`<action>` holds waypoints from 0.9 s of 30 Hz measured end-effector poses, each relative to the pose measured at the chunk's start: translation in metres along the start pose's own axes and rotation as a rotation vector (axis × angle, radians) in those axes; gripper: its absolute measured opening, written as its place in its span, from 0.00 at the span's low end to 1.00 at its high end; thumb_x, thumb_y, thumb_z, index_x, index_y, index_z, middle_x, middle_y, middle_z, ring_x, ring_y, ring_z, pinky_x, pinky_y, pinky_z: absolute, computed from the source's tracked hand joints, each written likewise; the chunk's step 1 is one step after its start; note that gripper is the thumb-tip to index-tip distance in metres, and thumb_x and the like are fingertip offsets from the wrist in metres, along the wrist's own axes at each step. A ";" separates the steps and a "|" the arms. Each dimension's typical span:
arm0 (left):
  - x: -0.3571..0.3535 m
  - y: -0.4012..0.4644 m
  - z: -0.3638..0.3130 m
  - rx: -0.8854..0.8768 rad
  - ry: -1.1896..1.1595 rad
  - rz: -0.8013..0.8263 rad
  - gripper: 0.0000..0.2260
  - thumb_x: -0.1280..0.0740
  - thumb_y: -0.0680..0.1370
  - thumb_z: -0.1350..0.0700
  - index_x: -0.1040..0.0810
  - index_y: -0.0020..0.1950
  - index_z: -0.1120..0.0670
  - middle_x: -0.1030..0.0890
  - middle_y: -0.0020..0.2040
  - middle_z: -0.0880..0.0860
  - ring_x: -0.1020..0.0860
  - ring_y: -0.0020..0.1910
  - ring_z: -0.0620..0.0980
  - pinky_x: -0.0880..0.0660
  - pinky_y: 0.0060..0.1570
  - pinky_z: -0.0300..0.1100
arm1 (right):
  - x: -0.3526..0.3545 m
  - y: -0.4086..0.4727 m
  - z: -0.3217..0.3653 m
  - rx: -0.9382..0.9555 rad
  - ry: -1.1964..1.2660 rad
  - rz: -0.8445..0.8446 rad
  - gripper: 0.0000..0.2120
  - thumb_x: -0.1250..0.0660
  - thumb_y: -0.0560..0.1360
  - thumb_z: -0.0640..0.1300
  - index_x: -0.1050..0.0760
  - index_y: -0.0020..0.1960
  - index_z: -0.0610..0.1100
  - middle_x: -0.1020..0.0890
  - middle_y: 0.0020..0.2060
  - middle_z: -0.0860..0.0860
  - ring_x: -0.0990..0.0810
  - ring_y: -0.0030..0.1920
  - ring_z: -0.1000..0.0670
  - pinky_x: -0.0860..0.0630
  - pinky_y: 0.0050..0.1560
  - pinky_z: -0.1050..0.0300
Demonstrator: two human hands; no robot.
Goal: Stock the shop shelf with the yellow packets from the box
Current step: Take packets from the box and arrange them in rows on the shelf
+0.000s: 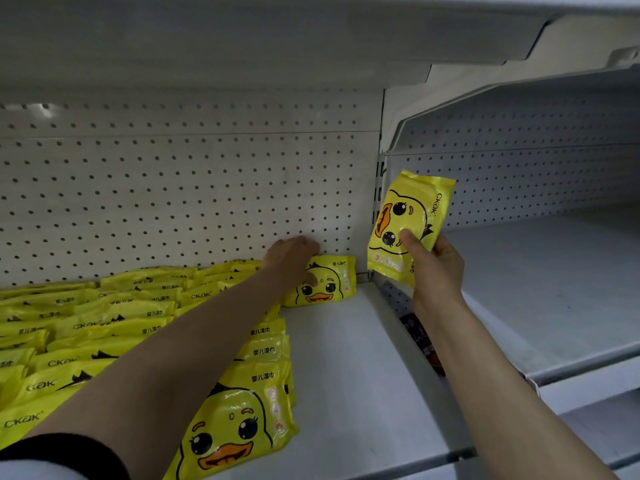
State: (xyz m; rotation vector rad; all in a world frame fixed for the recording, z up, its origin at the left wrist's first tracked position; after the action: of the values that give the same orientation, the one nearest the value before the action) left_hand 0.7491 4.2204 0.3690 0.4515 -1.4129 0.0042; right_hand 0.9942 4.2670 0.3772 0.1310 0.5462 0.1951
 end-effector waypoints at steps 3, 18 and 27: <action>0.002 -0.001 -0.002 -0.007 0.079 -0.061 0.29 0.25 0.69 0.41 0.29 0.64 0.52 0.28 0.61 0.53 0.28 0.61 0.54 0.30 0.57 0.46 | 0.000 0.001 -0.002 -0.012 0.006 0.007 0.13 0.27 0.74 0.37 0.19 0.59 0.42 0.14 0.48 0.48 0.14 0.45 0.51 0.19 0.35 0.59; 0.066 -0.026 0.039 0.105 -0.949 -0.263 0.20 0.28 0.73 0.43 0.24 0.61 0.49 0.21 0.55 0.46 0.23 0.53 0.42 0.26 0.48 0.39 | -0.052 0.028 -0.035 -0.010 -0.685 0.389 0.18 0.20 0.66 0.42 0.20 0.53 0.44 0.16 0.50 0.47 0.16 0.48 0.48 0.17 0.48 0.48; 0.030 -0.039 0.025 0.037 -0.679 0.017 0.22 0.20 0.65 0.47 0.21 0.57 0.46 0.18 0.50 0.46 0.23 0.52 0.44 0.27 0.50 0.34 | -0.118 0.020 -0.105 0.146 -1.457 0.961 0.28 0.19 0.64 0.51 0.21 0.63 0.48 0.20 0.56 0.53 0.23 0.55 0.52 0.29 0.48 0.62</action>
State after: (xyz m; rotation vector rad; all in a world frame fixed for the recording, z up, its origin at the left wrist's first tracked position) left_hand 0.7407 4.1697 0.3879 0.4950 -2.0855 -0.1197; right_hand 0.8374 4.2686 0.3508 0.6084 -1.0082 0.8907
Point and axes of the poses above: each hand's wrist, its own y-axis towards the middle knuckle, its own x-axis out of the back of the hand, z = x × y, the point moved 10 cm from there along y, towards the middle knuckle
